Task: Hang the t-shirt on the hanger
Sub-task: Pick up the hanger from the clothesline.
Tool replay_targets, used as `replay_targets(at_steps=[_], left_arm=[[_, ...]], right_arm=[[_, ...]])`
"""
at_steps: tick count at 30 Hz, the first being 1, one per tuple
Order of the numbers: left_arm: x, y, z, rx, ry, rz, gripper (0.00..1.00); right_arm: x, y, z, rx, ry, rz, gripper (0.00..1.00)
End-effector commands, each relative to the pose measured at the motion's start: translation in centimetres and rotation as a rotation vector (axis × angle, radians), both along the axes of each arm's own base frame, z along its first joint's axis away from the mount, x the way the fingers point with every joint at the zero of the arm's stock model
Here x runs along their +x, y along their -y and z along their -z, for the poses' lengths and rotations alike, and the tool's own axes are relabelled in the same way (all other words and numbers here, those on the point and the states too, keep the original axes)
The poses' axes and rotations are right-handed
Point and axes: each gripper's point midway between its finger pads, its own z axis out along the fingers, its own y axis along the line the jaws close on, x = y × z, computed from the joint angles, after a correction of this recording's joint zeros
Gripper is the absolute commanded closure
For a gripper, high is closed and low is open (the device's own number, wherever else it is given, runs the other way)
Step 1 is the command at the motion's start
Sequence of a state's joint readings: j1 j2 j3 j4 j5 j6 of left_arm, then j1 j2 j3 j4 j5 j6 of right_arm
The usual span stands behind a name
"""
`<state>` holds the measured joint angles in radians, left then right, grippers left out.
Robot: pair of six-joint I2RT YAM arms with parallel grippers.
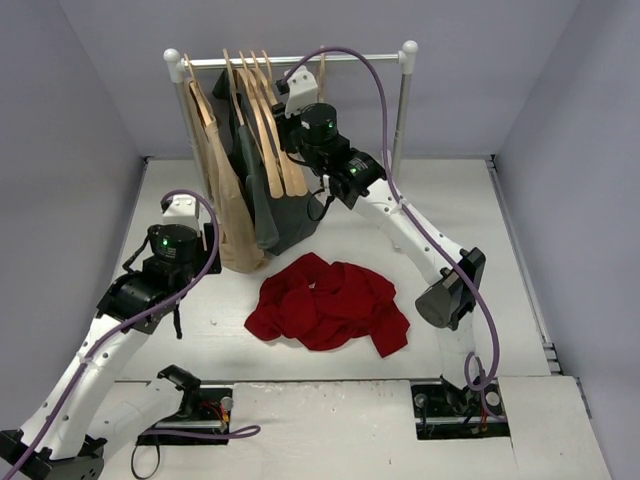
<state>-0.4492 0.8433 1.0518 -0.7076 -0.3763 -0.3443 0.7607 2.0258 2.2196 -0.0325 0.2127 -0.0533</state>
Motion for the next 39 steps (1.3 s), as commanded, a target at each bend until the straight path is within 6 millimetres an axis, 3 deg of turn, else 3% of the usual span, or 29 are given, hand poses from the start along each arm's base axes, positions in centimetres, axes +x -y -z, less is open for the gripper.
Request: replay_targets(at_steps=[1, 13, 22, 25, 29, 32, 39], left_arm=[[0.8, 0.5, -1.4, -0.033, 0.055, 0.011, 0.36], [0.9, 0.6, -1.3, -0.042, 0.049, 0.019, 0.36], [0.9, 0.6, -1.2, -0.041, 0.045, 0.021, 0.36], [0.9, 0.6, -1.3, -0.042, 0.049, 0.019, 0.36], [0.9, 0.6, -1.3, -0.042, 0.048, 0.019, 0.36], [0.9, 0.6, -1.3, -0.043, 0.049, 0.02, 0.36], [0.9, 0.4, -1.3, -0.048, 0.049, 0.016, 0.36]], right_arm=[[0.1, -0.1, -4.0, 0.101, 0.083, -0.021, 0.7], [1.1, 0.1, -1.5, 0.072, 0.046, -0.004, 0.67], [1.5, 0.1, -1.0, 0.067, 0.042, 0.007, 0.63], [1.5, 0.0, -1.0, 0.069, 0.041, 0.006, 0.7], [1.5, 0.3, -1.4, 0.073, 0.049, 0.017, 0.91], [1.5, 0.7, -2.0, 0.08, 0.057, 0.031, 1.0], [0.6, 1.6, -4.3, 0.097, 0.095, 0.068, 1.0]])
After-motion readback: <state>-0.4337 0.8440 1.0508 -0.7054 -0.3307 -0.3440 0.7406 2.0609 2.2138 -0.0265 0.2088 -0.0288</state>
